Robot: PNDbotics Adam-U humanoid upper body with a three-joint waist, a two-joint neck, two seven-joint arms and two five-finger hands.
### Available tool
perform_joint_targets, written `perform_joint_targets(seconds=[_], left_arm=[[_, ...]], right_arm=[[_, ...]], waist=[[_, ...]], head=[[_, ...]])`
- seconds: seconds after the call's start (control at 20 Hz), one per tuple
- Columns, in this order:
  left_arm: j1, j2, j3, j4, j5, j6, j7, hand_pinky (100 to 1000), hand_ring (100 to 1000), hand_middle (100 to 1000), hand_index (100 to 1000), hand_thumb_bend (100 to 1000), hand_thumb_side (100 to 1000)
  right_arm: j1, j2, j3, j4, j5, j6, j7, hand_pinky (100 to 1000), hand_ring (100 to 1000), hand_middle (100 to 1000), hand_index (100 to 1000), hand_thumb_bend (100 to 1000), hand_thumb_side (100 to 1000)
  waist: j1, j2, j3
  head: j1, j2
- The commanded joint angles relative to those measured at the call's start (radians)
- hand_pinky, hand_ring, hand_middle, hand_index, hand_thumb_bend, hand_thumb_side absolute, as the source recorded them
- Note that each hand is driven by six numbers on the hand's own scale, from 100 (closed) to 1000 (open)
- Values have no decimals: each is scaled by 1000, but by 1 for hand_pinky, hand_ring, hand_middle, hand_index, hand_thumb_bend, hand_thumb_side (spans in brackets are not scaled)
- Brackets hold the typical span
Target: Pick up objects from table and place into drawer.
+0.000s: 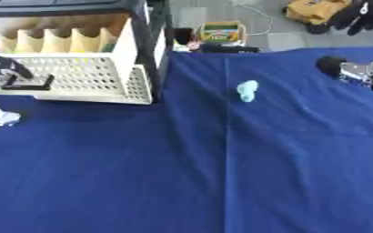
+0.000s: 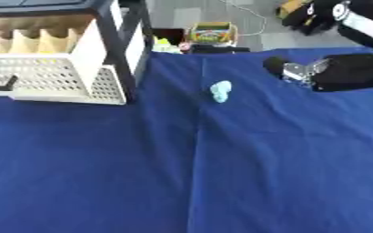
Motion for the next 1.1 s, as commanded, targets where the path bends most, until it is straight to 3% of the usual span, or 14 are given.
perform_joint_targets(seconds=[0.05, 0.45, 0.75, 1.1], left_arm=[[-10, 45, 37, -31, 12, 5, 14, 100, 100, 100, 981, 342, 454], [-25, 28, 93, -111, 65, 25, 94, 100, 100, 100, 887, 284, 475], [-26, 5, 148, -228, 162, 84, 323, 100, 100, 100, 811, 242, 492], [-11, -9, 156, -247, 246, 111, 599, 100, 100, 100, 812, 243, 477]], right_arm=[[-10, -36, -20, -14, -6, 1, -7, 793, 755, 750, 856, 418, 751], [-29, -33, -18, -1, 1, 2, -12, 794, 756, 753, 860, 428, 745], [-76, -12, 3, 52, 29, -10, -3, 795, 760, 755, 862, 435, 726], [-139, 37, 39, 164, 72, -34, 27, 797, 764, 758, 868, 459, 662]], waist=[[-3, -25, 4], [-6, -25, 10], [-9, -26, 22], [-10, -23, 30]], head=[[-3, -9], [-44, -6], [-126, -4], [-168, -4]])
